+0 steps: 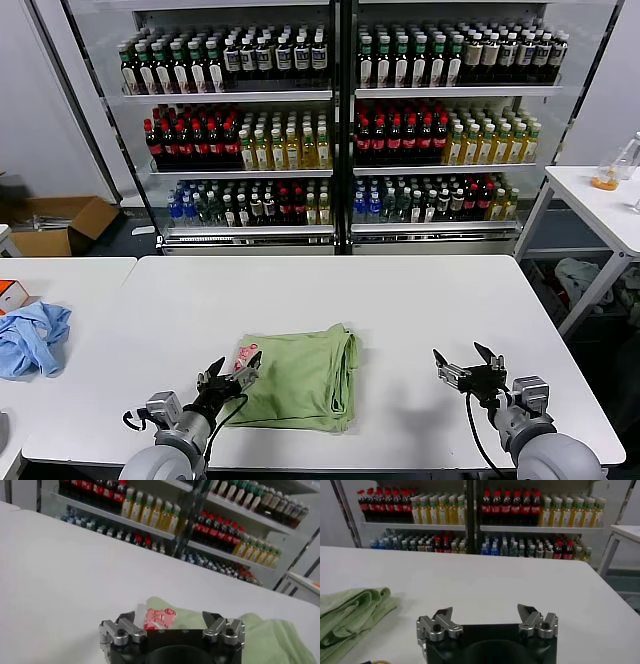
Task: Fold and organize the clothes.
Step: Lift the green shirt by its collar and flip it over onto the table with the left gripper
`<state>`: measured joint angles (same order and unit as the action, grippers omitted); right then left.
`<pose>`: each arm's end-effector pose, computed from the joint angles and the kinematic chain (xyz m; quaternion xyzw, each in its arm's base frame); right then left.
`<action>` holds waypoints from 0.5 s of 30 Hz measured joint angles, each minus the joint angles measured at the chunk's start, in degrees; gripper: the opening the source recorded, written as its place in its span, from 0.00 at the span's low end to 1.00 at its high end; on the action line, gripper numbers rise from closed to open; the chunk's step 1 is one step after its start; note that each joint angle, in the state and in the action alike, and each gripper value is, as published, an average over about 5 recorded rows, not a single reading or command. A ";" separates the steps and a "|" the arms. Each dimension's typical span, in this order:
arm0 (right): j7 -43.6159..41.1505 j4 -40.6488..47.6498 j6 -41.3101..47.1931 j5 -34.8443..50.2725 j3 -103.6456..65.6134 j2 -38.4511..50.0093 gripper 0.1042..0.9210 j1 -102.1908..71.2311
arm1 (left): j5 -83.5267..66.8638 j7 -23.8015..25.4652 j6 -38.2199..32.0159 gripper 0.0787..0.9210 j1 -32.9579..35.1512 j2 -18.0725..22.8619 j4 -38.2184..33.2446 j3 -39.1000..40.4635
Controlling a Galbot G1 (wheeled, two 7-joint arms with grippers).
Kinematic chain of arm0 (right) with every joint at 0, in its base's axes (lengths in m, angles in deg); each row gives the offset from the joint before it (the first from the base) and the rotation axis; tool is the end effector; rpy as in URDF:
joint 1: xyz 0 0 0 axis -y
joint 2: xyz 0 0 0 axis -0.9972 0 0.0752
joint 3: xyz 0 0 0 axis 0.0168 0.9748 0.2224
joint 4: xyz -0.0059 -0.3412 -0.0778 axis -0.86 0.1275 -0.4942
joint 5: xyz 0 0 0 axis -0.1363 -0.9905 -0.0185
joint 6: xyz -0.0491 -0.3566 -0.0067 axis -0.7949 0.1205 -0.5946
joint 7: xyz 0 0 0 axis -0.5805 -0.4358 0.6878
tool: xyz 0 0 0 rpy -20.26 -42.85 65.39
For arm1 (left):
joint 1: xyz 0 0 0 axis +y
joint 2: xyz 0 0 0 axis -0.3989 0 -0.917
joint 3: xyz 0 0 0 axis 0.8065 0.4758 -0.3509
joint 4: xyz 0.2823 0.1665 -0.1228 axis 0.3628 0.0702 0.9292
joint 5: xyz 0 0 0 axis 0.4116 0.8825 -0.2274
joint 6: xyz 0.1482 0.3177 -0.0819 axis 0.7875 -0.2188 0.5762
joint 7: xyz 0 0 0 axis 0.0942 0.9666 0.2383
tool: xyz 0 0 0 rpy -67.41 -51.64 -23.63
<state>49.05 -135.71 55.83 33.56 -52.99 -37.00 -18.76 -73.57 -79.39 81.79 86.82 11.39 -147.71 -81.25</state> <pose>0.2299 -0.0935 -0.2378 0.0700 -0.9736 0.0246 0.2159 0.2375 0.0368 -0.3031 -0.0764 -0.9582 0.1609 0.2240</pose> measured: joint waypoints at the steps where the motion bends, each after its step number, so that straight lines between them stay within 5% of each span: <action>1: 0.00 -0.06 0.00 0.00 -0.05 -0.02 0.88 -0.04 | 0.32 0.10 0.13 0.88 -0.05 0.07 0.27 0.18; 8: 0.02 -0.35 0.00 0.00 -0.71 0.01 0.88 -0.60 | 1.23 0.60 0.72 0.84 -0.30 0.11 2.04 0.67; 15: 0.05 -0.59 -0.01 0.02 -1.00 0.06 0.88 -0.60 | -0.12 1.47 0.94 0.60 0.32 0.43 2.23 0.66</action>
<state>49.10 -136.30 55.82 33.58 -53.99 -36.94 -19.36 -73.70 -77.92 82.73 87.14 11.82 -145.48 -80.58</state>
